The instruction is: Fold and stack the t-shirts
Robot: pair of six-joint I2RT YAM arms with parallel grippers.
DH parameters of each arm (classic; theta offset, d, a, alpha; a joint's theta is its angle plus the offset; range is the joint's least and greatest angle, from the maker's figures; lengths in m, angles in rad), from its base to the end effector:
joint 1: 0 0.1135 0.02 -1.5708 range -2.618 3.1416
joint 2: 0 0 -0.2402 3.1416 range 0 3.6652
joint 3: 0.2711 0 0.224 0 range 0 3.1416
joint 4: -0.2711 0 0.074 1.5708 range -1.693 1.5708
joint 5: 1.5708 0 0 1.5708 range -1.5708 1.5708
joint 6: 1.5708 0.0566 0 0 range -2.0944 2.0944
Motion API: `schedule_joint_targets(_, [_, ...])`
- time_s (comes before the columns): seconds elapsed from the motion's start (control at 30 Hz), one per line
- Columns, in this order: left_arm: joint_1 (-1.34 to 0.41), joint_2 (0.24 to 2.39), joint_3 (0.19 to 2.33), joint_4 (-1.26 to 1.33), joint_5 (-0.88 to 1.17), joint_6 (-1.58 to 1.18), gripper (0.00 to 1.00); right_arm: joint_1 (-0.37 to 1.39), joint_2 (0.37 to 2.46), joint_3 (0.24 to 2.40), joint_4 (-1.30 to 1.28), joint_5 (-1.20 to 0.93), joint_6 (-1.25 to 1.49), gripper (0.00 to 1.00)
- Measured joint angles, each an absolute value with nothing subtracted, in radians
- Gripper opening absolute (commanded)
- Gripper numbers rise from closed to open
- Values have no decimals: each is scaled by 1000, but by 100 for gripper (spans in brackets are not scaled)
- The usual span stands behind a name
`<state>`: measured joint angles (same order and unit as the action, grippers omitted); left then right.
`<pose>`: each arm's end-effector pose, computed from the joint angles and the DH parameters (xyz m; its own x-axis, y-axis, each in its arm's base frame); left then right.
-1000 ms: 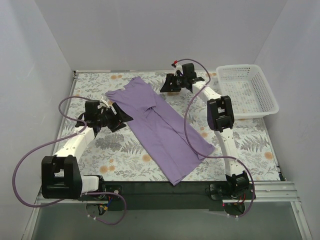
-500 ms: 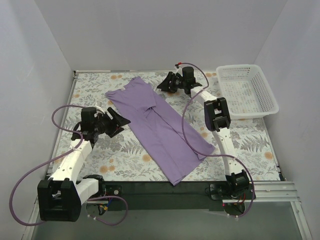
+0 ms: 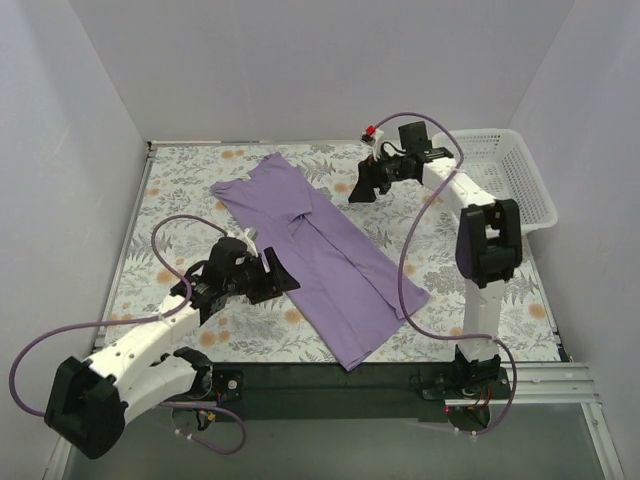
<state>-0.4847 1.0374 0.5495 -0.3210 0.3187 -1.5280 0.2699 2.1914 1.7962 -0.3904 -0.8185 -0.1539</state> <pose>0.1730 -0.1111 0.1797 -0.6607 -0.7244 0.1970 -0.6125 0.3685 -0.6994 0.4339 0.1629 0.2015 -0.5694 -0.2662 -0.7778 -0.7761 0.4859 0.4019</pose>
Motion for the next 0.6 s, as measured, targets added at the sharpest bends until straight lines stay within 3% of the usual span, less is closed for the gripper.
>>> schedule_joint_targets(0.1, [-564,905,550,-344,274,-1488,65,278,1943,1642,-504,-805,-431,86])
schedule_joint_targets(0.17, [-646,827,550,-343,240,-1462,67,284,1736,1485,-563,-788,-649,98])
schedule_joint_targets(0.33, [-990,786,526,-307,112,-1404,68,262,1256,1042,-643,-788,-1135,98])
schedule_joint_targets(0.43, [-1226,854,511,-274,-1,-1362,69,246,1148,894,-720,-780,-1335,98])
schedule_joint_targets(0.6, [-1549,1155,568,-231,-214,-1252,69,225,1113,778,-856,-776,-1610,96])
